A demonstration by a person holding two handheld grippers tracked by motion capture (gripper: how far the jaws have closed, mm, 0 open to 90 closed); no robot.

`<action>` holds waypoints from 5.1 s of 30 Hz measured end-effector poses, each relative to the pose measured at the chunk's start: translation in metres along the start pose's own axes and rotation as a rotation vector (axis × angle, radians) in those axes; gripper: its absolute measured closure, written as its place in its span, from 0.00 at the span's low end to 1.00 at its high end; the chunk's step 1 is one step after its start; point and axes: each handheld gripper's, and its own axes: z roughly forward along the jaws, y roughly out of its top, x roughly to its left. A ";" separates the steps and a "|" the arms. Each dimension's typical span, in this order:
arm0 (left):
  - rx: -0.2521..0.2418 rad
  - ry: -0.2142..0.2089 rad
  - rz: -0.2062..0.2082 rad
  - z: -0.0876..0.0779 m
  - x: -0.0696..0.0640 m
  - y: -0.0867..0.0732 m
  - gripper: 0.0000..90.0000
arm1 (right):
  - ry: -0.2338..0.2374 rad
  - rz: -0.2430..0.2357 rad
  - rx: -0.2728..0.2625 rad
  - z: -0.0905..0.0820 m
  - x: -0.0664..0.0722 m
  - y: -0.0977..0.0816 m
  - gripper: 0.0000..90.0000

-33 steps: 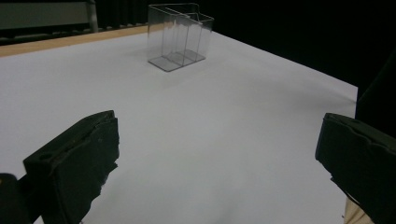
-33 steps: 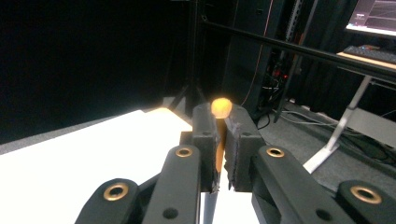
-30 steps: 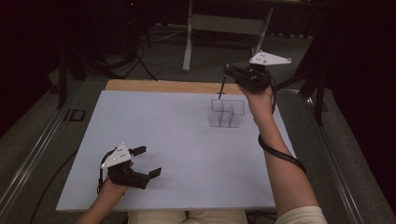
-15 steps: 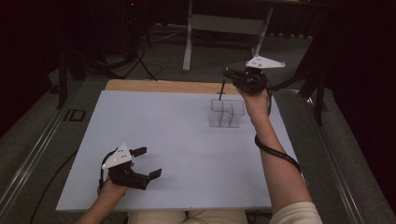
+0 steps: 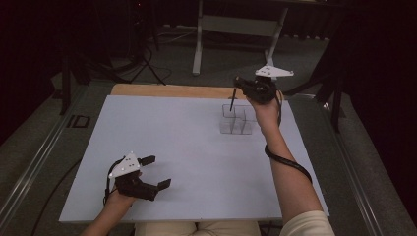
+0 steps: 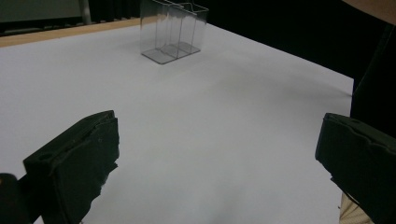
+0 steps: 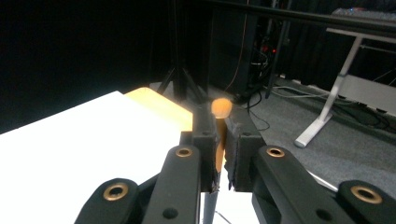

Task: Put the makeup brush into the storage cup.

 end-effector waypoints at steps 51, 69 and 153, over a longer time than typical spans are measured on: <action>0.002 -0.014 0.001 0.004 0.000 0.002 0.01 | 0.062 0.107 0.022 -0.026 0.021 -0.019 0.16; 0.000 -0.007 0.005 0.002 0.000 0.002 0.01 | 0.084 0.123 0.044 -0.055 0.034 -0.050 0.16; 0.014 -0.022 0.036 0.005 -0.003 0.003 0.01 | 0.187 0.069 0.152 -0.116 0.086 -0.168 0.16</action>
